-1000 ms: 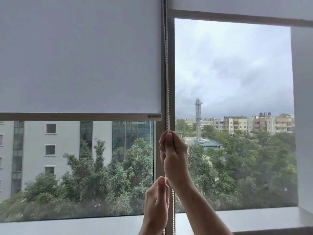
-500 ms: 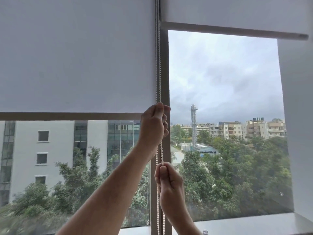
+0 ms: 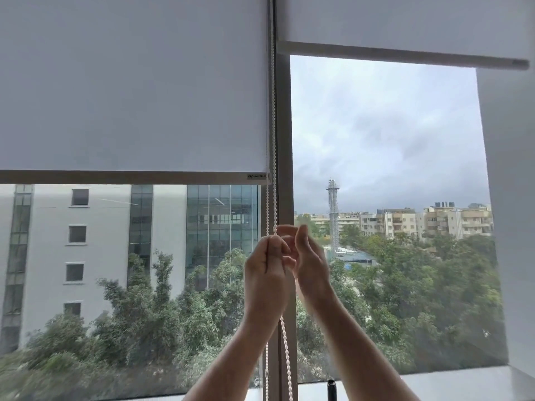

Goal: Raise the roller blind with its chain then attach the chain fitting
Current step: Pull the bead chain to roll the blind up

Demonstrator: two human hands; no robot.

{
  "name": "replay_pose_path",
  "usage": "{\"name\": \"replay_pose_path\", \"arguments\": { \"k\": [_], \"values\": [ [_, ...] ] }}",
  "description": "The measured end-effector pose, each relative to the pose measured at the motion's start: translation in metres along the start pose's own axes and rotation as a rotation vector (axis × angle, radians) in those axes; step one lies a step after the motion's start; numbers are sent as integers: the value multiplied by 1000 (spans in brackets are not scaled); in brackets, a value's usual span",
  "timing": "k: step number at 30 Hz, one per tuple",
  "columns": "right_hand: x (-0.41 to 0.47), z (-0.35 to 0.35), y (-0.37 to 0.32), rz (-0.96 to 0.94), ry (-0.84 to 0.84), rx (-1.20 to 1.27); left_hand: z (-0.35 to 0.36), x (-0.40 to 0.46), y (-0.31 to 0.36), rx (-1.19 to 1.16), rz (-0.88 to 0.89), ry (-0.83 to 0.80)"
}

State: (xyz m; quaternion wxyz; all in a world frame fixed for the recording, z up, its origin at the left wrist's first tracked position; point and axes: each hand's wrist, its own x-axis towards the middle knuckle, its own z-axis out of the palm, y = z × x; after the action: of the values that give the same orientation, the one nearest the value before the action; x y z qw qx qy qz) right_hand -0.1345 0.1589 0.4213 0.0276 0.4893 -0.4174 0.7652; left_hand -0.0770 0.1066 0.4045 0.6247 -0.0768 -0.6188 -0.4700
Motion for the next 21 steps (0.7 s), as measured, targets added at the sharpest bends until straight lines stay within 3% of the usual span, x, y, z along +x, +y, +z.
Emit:
{"name": "replay_pose_path", "arguments": {
  "k": [4, 10, 18, 21],
  "values": [
    [37, 17, -42, -45, -38, 35, -7, -23, -17, -12, -48, -38],
    [66, 40, -70, 36, -24, 83, -16, -61, -37, 29, -47, -91],
    [62, 48, -64, -282, 71, -58, -28, -24, -35, 0, -39, -263],
    [62, 51, -58, -320, 82, -113, -20, 20, -13, -77, -91, -172]
  ]
}}
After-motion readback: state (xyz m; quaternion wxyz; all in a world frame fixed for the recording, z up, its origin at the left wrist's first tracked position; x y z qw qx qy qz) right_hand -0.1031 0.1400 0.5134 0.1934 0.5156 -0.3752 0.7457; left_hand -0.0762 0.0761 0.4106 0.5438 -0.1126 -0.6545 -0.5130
